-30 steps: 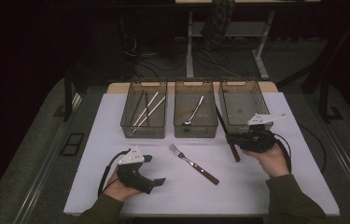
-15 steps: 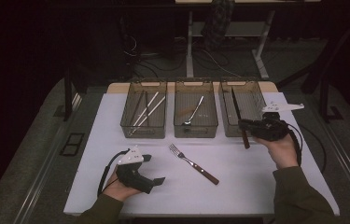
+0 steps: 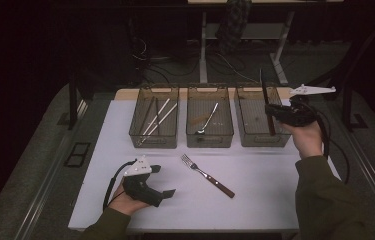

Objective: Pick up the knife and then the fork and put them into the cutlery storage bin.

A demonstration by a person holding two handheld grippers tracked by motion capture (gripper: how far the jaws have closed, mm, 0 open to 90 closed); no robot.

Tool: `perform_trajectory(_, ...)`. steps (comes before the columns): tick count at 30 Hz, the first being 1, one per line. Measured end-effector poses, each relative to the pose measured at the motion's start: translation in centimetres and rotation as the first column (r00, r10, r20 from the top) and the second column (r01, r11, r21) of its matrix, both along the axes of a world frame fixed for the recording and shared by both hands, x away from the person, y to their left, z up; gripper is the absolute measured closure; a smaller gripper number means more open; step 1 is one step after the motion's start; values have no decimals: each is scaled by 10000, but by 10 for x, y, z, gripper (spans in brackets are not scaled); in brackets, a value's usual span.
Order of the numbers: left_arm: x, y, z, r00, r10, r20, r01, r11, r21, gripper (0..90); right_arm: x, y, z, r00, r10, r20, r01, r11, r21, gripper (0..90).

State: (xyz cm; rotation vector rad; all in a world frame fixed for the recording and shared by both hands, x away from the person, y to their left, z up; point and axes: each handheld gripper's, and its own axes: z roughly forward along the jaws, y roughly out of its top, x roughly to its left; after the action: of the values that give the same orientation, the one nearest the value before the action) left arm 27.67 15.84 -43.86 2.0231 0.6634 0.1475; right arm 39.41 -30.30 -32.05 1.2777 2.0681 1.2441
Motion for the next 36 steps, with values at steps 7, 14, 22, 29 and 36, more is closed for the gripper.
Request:
perform_trajectory(7, 0, -1, 0, 10000, -40, 26, 40, 10000, 13, 0, 22, -7, -5, 9972, -747, -87, 746, 9971, -151, 768)
perform_trajectory(14, -1, -1, 1, 10000, -40, 75, 41, 10000, -29, 0, 35, -13, -21, 9904, -1345, -328, 1346, 9909, 32, 768)
perform_trajectory(22, -1, -1, 1, 9999, -70, 137, 71, 10000, -23, 0, 42, -7, -42, 9880, -1343, -761, 1315, 9905, -415, 767)
perform_trajectory(29, -2, -2, 1, 9999, -53, 163, 53, 10000, -34, 0, 43, -9, -63, 9812, -1537, -1168, 1467, 9869, -666, 767)
perform_trajectory(36, -2, -2, 1, 9999, -44, 160, 44, 10000, -11, 0, 43, -10, -74, 9763, -1572, -1489, 1448, 9853, -909, 766)
